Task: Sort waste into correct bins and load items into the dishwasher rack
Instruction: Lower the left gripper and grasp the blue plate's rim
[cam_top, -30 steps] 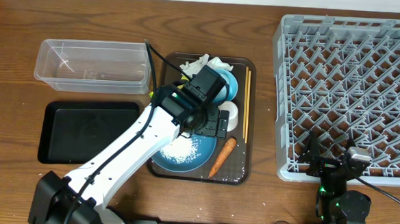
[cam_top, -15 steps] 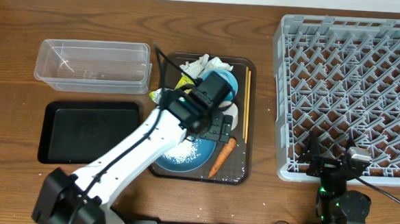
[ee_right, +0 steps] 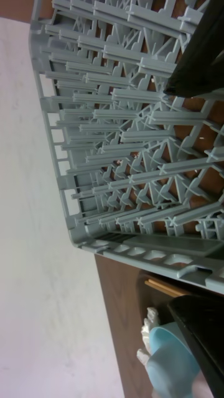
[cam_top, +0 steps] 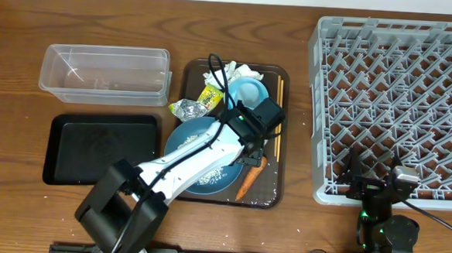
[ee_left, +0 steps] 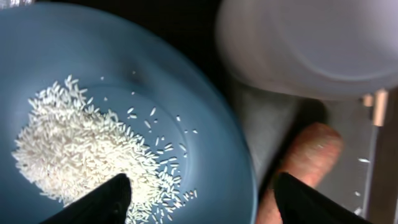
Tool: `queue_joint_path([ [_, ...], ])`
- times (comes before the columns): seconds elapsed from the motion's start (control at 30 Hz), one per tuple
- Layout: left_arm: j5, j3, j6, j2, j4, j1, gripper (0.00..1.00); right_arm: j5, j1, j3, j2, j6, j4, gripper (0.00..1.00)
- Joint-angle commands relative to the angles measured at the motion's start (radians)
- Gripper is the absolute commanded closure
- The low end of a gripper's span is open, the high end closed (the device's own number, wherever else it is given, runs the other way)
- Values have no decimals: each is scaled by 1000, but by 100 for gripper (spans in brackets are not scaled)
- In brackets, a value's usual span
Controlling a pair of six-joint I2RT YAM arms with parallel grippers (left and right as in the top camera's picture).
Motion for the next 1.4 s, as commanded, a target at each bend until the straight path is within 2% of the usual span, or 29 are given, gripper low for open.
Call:
queue_joint_path([
  [0.0, -21, -12, -31, 23, -13, 0, 28, -3, -18, -1, -8, -8, -4, 1],
  [0.13, 2, -12, -32, 30, -17, 0, 31, -3, -18, -1, -8, -8, -4, 1],
  [0.4, 65, -33, -54, 30, -37, -7, 32, -3, -18, -1, -8, -8, -4, 1],
  [0.67, 69, -82, -88, 30, -35, -48, 32, -3, -18, -1, -8, -8, -4, 1],
  [1.0, 55, -82, -87, 30, -2, -68, 38, -3, -18, -1, -8, -8, -4, 1],
  [1.2, -34, -82, -87, 30, 13, -68, 38, -3, -18, -1, -8, -8, -4, 1],
  [1.3, -37, -82, -87, 30, 25, -68, 44, -3, -18, -1, -8, -8, -4, 1],
  [1.37, -37, -82, -87, 30, 27, -68, 45, -3, -18, -1, -8, -8, -4, 1],
])
